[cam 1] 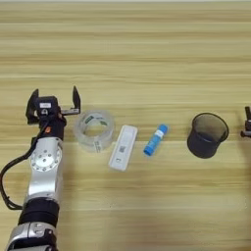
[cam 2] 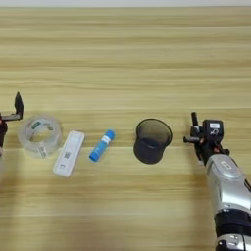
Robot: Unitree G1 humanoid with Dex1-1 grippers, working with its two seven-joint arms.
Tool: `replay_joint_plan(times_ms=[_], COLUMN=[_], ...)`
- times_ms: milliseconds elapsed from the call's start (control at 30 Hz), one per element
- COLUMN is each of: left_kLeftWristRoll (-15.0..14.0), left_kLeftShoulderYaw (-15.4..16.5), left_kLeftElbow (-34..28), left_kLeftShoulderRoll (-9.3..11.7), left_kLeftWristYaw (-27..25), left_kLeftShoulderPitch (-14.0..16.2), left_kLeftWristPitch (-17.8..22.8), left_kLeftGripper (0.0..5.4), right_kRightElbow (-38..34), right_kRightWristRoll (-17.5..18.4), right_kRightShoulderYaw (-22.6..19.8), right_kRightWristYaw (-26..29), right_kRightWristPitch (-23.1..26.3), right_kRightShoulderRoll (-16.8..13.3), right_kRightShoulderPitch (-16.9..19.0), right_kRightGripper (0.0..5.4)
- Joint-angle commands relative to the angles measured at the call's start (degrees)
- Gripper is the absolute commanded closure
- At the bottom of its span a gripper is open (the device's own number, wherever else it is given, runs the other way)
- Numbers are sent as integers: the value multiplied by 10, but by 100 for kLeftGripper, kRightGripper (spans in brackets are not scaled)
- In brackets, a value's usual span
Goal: Move the objects on the table
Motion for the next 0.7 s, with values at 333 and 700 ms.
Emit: replay_joint_plan(times_ms=[333,700], left_kLeftWristRoll=[5,7], left_kLeftShoulderYaw=[-1,-4], left_kLeftElbow=[4,9], left_kLeftShoulderRoll=[0,-1], left_kLeftWristYaw=[5,10], left_kLeftShoulderPitch=[-3,-6], left_kLeftWristPitch=[9,8], left_kLeftGripper=[0,0], right_kRightElbow=[-91,-172], right_kRightWristRoll=[9,30], right_kRightShoulderYaw=[-1,17], right_kRightWristYaw=[-13,-9], right_kRightWristPitch=[5,9], right_kRightShoulderRoll=[18,53], right_kRightShoulderPitch=[1,-25], right_kRightGripper=[465,465])
